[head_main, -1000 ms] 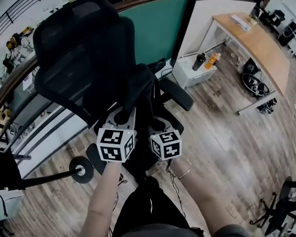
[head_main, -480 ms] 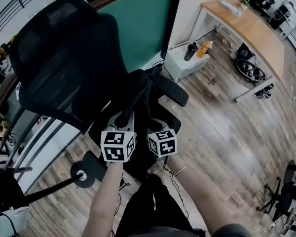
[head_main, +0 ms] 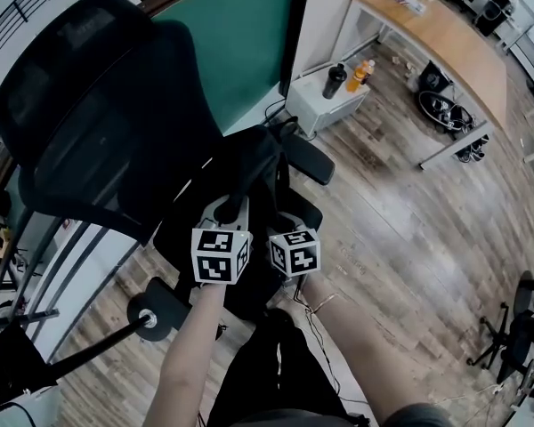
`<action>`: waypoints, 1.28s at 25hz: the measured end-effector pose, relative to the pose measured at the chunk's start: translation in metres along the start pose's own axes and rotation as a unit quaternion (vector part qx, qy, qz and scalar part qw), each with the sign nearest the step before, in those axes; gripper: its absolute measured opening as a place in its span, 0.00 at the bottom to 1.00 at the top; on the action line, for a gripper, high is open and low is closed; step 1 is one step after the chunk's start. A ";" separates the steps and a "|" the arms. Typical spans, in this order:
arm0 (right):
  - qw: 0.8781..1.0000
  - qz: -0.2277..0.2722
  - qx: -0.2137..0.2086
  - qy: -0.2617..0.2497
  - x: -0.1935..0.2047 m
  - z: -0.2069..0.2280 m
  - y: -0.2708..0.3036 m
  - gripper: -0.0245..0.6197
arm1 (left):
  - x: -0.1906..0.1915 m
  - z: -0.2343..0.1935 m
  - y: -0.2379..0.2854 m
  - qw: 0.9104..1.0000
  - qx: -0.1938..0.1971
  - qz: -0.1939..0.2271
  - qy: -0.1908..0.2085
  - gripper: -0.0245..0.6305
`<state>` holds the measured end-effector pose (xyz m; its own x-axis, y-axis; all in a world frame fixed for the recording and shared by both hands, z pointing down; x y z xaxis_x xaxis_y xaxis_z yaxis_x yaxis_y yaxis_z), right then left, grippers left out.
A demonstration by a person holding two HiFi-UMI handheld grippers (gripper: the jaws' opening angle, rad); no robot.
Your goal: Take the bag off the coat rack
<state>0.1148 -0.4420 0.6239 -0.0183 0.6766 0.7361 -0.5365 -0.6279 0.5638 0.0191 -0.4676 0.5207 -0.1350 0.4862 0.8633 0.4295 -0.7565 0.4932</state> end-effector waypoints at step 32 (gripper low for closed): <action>0.989 -0.004 0.008 0.145 0.051 0.096 -0.013 0.21 | 0.032 0.085 0.090 0.996 0.050 -0.043 0.059 0.08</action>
<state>0.2023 -0.4365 0.6900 -0.2568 0.7625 0.5938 -0.5246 -0.6260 0.5770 0.1295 -0.4834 0.5835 -0.2765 0.4889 0.8274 0.4974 -0.6639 0.5585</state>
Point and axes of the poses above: the fingertips, and each gripper's own axes: y forward along the fingers, z to its right, x out of its underside, the point moved 5 cm from there along -y, backward along the fingers, and after that the axes turned 3 degrees about -x, right-handed, at the moved point
